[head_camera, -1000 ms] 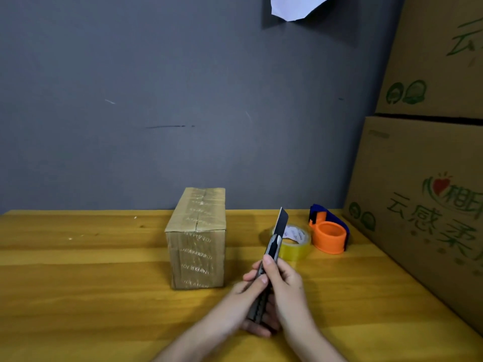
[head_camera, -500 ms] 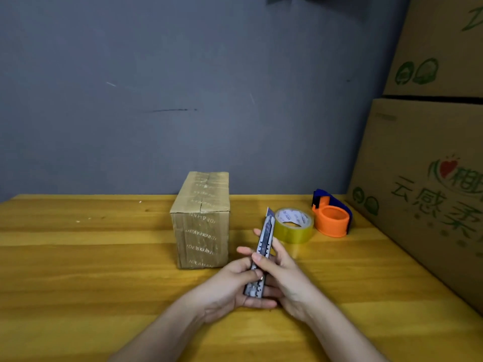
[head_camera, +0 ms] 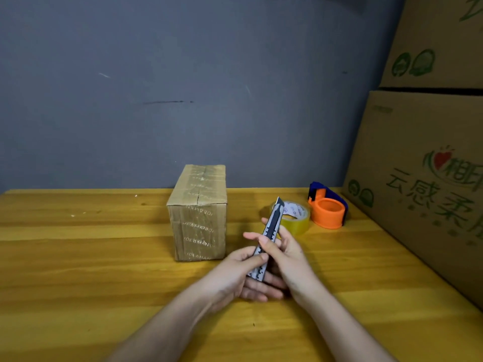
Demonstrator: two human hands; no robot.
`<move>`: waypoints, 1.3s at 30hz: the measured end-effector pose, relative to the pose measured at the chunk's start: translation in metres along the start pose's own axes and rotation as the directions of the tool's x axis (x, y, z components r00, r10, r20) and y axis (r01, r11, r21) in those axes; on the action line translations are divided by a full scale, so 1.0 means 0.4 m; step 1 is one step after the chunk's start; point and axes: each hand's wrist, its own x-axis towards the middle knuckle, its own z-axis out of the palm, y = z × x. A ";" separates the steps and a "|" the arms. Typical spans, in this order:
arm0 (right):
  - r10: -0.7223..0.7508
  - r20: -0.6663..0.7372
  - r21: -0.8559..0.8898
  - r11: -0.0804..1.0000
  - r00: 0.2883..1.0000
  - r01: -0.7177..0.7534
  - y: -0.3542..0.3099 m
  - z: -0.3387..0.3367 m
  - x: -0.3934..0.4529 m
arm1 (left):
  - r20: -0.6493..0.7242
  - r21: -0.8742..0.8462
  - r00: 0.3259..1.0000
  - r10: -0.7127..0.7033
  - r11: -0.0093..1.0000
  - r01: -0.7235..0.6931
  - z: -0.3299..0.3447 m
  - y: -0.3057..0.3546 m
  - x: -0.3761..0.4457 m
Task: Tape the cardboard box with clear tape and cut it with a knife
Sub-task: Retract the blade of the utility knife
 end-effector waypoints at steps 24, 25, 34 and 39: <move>0.145 0.173 0.066 0.985 0.974 -0.158 0.011 -0.007 -0.005 | 0.123 0.008 0.992 0.012 1.000 -0.013 -0.022 -0.002 -0.017; 0.143 0.166 0.063 0.986 0.976 -0.155 0.012 -0.007 -0.006 | 0.125 0.000 0.992 0.018 1.000 -0.018 -0.022 -0.003 -0.018; 0.077 0.073 0.034 0.996 0.994 -0.079 0.011 -0.007 -0.008 | 0.094 -0.068 0.994 0.054 0.997 -0.048 -0.018 -0.005 -0.012; 0.013 -0.006 0.084 0.996 1.000 -0.013 0.003 -0.013 -0.005 | 0.076 -0.131 0.997 0.022 0.991 -0.012 -0.022 -0.002 -0.007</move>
